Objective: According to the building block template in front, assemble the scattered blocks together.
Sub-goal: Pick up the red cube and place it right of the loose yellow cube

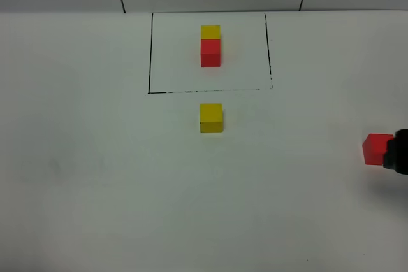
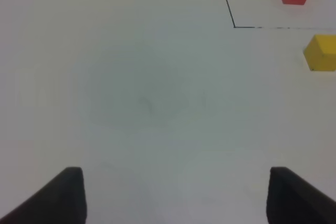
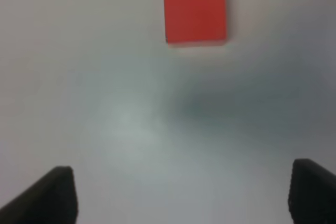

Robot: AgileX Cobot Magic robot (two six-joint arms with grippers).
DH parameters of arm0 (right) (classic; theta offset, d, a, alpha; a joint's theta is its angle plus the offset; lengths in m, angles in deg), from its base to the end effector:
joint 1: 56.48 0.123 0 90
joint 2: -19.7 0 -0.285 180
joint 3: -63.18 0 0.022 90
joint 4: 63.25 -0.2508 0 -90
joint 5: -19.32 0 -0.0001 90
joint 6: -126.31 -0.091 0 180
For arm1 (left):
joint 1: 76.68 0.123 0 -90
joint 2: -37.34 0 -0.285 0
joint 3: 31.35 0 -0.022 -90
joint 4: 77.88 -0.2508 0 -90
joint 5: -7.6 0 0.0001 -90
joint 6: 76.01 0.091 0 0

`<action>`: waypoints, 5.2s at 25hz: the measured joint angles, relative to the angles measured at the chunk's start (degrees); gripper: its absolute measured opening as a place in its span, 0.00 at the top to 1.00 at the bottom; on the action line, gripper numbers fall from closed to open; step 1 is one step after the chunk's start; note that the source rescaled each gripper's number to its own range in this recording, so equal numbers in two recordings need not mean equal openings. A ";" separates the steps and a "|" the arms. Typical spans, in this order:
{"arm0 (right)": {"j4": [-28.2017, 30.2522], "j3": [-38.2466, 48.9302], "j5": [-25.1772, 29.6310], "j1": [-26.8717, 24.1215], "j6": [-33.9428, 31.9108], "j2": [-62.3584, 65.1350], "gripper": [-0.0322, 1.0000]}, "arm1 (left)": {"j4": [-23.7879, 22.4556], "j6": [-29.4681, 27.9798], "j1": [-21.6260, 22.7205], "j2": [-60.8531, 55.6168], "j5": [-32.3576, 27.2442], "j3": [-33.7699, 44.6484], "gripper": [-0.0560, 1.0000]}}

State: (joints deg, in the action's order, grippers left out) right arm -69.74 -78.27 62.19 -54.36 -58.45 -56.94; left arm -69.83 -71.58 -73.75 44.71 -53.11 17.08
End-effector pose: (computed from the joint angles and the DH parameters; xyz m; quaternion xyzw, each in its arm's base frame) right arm 0.2041 0.0146 0.2294 0.0560 0.9791 0.0570 0.1869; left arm -0.0061 -0.0114 0.2787 0.0141 0.8482 -0.0363 0.5283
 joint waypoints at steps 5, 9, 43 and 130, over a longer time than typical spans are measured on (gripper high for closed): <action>-4.76 -4.01 -5.87 0.00 7.35 -14.29 0.34 | 0.00 0.00 0.00 0.00 0.00 0.00 0.47; -4.34 -6.82 -8.27 0.00 9.33 -21.01 0.34 | 0.00 0.00 0.00 0.00 0.00 0.00 0.47; 7.52 -25.90 0.35 17.83 37.64 -33.61 0.95 | 0.00 0.00 0.00 0.00 0.00 0.06 0.47; -2.53 -51.70 3.62 26.90 68.35 -57.63 0.95 | 0.00 -0.05 0.00 0.00 0.00 0.06 0.47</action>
State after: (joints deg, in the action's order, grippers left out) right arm -72.26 -129.97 65.81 -27.46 9.91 -114.56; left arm -69.83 -71.62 -73.75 44.71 -53.11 17.14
